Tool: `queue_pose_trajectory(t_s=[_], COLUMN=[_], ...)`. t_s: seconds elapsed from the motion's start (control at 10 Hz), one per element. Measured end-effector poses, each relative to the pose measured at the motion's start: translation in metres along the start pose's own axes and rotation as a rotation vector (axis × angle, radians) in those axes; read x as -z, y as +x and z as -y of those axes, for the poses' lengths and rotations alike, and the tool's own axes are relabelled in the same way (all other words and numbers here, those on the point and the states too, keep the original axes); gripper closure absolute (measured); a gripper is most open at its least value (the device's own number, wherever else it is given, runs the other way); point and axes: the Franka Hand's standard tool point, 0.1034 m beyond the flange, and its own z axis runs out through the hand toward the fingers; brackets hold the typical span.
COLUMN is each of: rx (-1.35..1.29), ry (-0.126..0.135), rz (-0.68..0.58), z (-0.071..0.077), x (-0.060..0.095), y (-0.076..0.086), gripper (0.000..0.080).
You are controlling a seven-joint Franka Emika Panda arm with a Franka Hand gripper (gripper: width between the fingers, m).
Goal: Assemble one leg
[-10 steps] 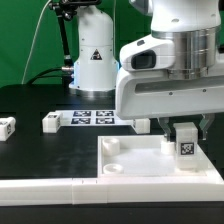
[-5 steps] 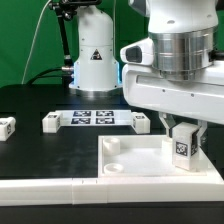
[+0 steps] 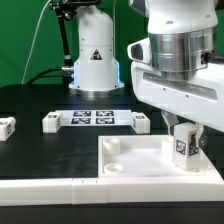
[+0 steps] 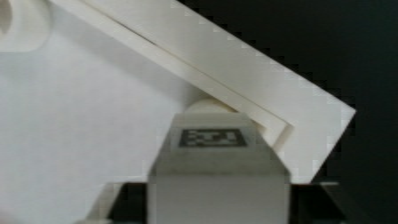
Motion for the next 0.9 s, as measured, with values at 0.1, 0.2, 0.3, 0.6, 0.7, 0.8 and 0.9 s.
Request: queue_pose_trajectory(t_s=[0.1, 0.2, 0.3, 0.6, 0.7, 0.8, 0.9], rx=[0.028, 0.044, 0.138, 0.465, 0.560, 0.678, 0.811], ry=[0.000, -0.002, -0.006, -0.010, -0.014, -0.016, -0.024], rz=[0.000, 0.000, -0.002, -0.007, -0.011, -0.011, -0.016], z=[0.0000, -0.0002, -0.0003, 0.0021, 0.0030, 0.0032, 0.0027], x=[-0.0002, -0.0008, -0.0009, -0.0016, -0.0021, -0.0018, -0.0017], y=[-0.0003, -0.0012, -0.0020, -0.0071, -0.0098, -0.0095, -0.0086], gripper=[0.0293, 0.0196, 0.0196, 0.0152, 0.0150, 0.0150, 0.0150])
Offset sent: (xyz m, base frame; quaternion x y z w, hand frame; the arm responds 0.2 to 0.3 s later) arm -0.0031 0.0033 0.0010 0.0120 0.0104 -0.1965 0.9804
